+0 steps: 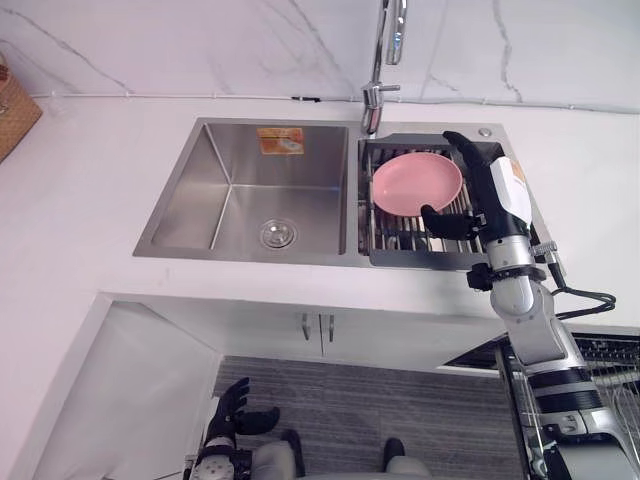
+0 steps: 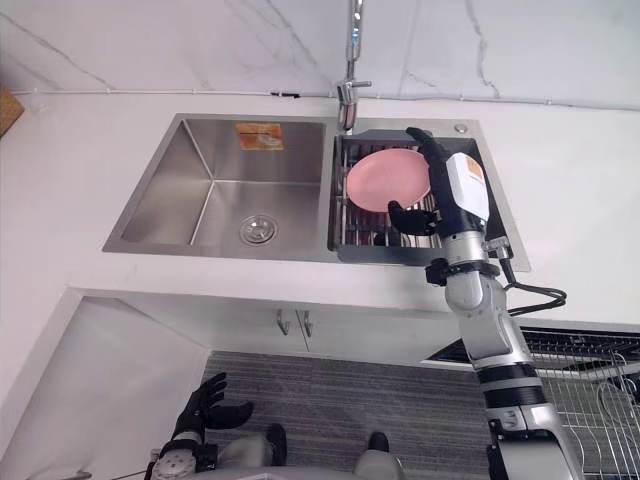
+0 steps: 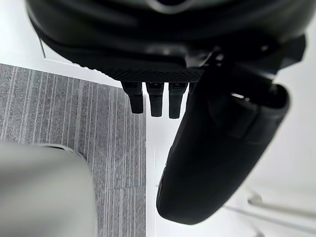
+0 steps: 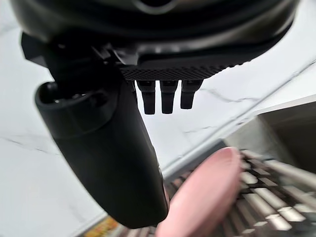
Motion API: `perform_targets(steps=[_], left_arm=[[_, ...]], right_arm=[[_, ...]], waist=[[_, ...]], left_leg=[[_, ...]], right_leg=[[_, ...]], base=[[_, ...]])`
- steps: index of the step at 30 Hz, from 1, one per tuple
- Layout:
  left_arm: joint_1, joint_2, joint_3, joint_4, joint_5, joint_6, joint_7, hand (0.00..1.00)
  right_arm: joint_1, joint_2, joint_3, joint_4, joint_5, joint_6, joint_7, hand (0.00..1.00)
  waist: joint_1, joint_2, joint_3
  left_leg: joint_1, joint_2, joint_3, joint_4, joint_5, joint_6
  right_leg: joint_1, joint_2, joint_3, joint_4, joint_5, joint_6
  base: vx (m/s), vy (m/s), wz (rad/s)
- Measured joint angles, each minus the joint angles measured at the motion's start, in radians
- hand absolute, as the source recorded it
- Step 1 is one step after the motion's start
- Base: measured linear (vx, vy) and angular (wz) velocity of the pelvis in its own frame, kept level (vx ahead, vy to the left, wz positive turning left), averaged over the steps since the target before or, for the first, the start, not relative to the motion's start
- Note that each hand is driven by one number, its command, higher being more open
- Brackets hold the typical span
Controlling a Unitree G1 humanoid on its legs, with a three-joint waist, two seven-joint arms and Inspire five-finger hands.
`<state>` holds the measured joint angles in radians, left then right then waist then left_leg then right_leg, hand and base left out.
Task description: Walk over to the sink, pick up the cup, carry it to the dishwasher, place the cup inside the dishwasher, then close the dishwasher door
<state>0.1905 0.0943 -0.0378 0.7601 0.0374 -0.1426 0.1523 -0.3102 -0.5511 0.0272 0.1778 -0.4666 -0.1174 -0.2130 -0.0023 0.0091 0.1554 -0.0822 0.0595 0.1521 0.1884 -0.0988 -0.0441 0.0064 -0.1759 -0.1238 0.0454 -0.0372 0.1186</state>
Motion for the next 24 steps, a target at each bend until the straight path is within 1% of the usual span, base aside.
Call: perform_targets(steps=[1,2,8,11,14,18,19,24], left_arm=[[0.000,-0.003,-0.006,0.001,0.003,0.000,0.000,0.90],[-0.001,-0.010,-0.011,0.007,0.015,0.000,-0.006,0.90],[-0.001,-0.010,-0.011,0.018,0.023,0.000,-0.006,0.90],[-0.001,-0.010,-0.011,0.019,0.023,-0.001,-0.006,0.90],[-0.001,-0.010,-0.011,0.021,0.022,-0.001,-0.006,0.90],[-0.001,-0.008,-0.011,0.021,0.022,-0.002,-0.006,0.90],[-0.001,-0.008,-0.011,0.021,0.021,-0.003,-0.006,0.90],[-0.003,-0.001,-0.009,0.021,0.021,-0.004,-0.005,0.90]], right_arm=[[0.000,-0.001,0.000,0.007,-0.002,0.004,0.000,0.90],[0.000,-0.001,0.000,0.023,-0.012,0.014,0.000,0.90],[0.000,-0.009,0.000,0.052,-0.038,0.032,0.000,0.90],[0.000,-0.025,0.013,0.052,-0.038,0.032,-0.001,0.90],[-0.012,-0.040,0.028,0.072,-0.037,0.029,-0.003,0.90],[-0.067,-0.046,0.030,0.119,-0.038,0.028,-0.004,0.90],[-0.081,-0.052,0.030,0.133,-0.038,0.029,-0.005,0.90],[-0.129,-0.070,0.058,0.176,-0.038,0.035,-0.014,0.90]], waist=[[-0.006,0.000,0.000],[-0.020,-0.001,0.000],[-0.035,-0.002,0.000],[-0.035,-0.003,-0.001],[-0.036,-0.004,-0.001],[-0.037,-0.005,-0.001],[-0.036,-0.007,-0.002],[-0.036,-0.016,-0.002]], left_leg=[[0.004,0.000,0.001,-0.014,0.009,-0.001],[0.012,0.001,0.005,-0.044,0.030,-0.004],[0.037,0.006,0.026,-0.107,0.077,-0.006],[0.038,0.003,0.031,-0.134,0.091,-0.011],[0.037,0.000,0.030,-0.158,0.108,-0.010],[0.029,0.000,0.025,-0.159,0.111,-0.006],[0.021,-0.001,0.021,-0.159,0.116,-0.001],[0.004,-0.003,0.004,-0.159,0.117,0.000]], right_leg=[[-0.004,0.001,0.002,0.000,0.002,0.002],[-0.013,0.005,0.007,0.000,0.008,0.004],[-0.030,0.016,0.031,-0.004,0.033,-0.004],[-0.043,0.018,0.040,-0.020,0.049,-0.006],[-0.050,0.019,0.043,-0.030,0.059,-0.007],[-0.058,0.020,0.040,-0.034,0.060,-0.007],[-0.060,0.020,0.037,-0.035,0.060,-0.007],[-0.062,0.020,0.019,-0.046,0.064,-0.006]], base=[[-0.07,-0.060,-0.10],[-0.06,-0.045,-0.09],[-0.10,-0.030,-0.12],[-0.10,0.007,-0.08],[-0.05,-0.001,-0.04],[-0.01,-0.003,0.01],[0.02,-0.006,0.06],[0.04,-0.008,0.09]])
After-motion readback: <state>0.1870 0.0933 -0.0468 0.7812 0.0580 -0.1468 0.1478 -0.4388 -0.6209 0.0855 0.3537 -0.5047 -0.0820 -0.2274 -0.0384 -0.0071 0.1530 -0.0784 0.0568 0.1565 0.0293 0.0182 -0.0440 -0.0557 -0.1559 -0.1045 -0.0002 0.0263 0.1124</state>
